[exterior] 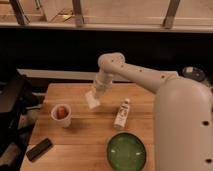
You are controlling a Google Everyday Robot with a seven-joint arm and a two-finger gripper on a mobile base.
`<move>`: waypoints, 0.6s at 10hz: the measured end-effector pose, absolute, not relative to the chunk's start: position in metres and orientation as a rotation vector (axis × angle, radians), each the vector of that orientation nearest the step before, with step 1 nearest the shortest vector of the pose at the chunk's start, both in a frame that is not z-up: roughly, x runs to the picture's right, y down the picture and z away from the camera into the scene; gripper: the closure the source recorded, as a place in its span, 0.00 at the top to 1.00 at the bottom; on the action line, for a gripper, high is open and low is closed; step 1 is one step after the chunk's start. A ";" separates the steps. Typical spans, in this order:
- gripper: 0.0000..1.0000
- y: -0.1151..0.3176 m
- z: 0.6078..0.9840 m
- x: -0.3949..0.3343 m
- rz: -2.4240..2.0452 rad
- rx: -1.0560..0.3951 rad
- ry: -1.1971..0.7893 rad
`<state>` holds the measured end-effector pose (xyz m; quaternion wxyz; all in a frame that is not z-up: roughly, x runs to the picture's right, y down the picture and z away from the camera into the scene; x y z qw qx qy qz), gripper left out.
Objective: Place the white sponge in the ceramic bowl
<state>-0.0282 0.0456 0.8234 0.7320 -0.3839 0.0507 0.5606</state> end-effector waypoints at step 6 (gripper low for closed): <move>0.00 0.106 0.738 0.059 1.200 -1.007 0.076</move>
